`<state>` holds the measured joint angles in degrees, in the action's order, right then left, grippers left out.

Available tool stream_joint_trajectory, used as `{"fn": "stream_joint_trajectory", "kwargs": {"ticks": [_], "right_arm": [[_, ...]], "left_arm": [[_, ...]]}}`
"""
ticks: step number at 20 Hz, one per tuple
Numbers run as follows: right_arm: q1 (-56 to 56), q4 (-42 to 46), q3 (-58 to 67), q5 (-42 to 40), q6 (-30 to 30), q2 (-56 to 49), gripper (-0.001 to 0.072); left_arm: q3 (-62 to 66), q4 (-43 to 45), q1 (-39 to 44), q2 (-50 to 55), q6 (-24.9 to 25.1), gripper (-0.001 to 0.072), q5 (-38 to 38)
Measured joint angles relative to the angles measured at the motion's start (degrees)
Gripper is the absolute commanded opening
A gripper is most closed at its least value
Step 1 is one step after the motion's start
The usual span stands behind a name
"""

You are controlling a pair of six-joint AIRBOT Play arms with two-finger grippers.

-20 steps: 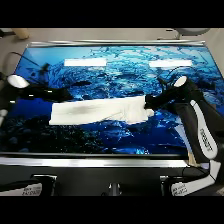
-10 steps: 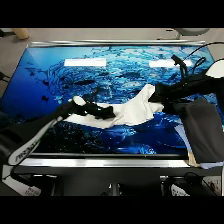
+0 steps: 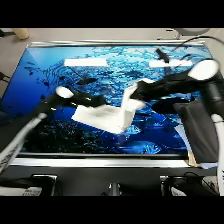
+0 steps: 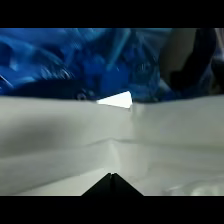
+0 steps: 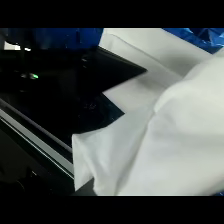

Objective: Fold the shirts.

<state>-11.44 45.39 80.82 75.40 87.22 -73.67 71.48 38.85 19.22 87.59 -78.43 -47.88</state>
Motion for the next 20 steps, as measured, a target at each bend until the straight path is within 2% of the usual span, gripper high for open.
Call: {"fn": "stream_joint_trajectory", "kwargs": {"ticks": [4,5,7,10,13,15,17,19,20], "right_arm": [[-9.2,-5.6,0.0,-11.7,-0.8,-10.3,0.002],[-11.3,-7.8,0.1,-14.6,-1.3,-13.6,0.0055],[-14.4,-13.9,0.2,-19.6,-3.3,-19.8,0.0588],[-15.4,-22.9,0.2,-24.9,-6.7,-25.3,0.0608],[-11.1,-23.8,0.2,-23.6,-8.2,-25.0,0.0608],[-6.4,-16.2,0.3,-18.7,-5.4,-23.1,0.0632],[-2.1,-3.0,-0.5,-10.6,-0.4,-21.6,0.069],[0.3,7.3,-3.6,-4.5,3.8,-20.8,0.0696],[0.7,8.9,-5.6,-4.1,5.0,-20.7,0.0696]], "left_arm": [[0.0,14.0,-15.3,-15.6,-4.2,0.0028,-5.2],[0.0,15.8,-18.9,-19.6,-4.8,0.0028,-6.4],[0.0,18.4,-24.7,-26.7,-5.8,0.0028,-7.6],[0.0,20.3,-29.6,-34.6,-6.5,0.0029,-10.3],[-0.2,22.2,-31.6,-38.3,-6.5,0.0029,-14.1],[-1.1,22.9,-32.2,-39.3,-6.0,0.0029,-15.3],[-2.9,23.5,-32.5,-39.9,-5.6,0.0029,-15.8],[-4.8,23.6,-32.4,-40.2,-5.4,0.0029,-16.2],[-5.7,23.8,-32.2,-40.2,-5.4,0.0029,-16.2]]}}
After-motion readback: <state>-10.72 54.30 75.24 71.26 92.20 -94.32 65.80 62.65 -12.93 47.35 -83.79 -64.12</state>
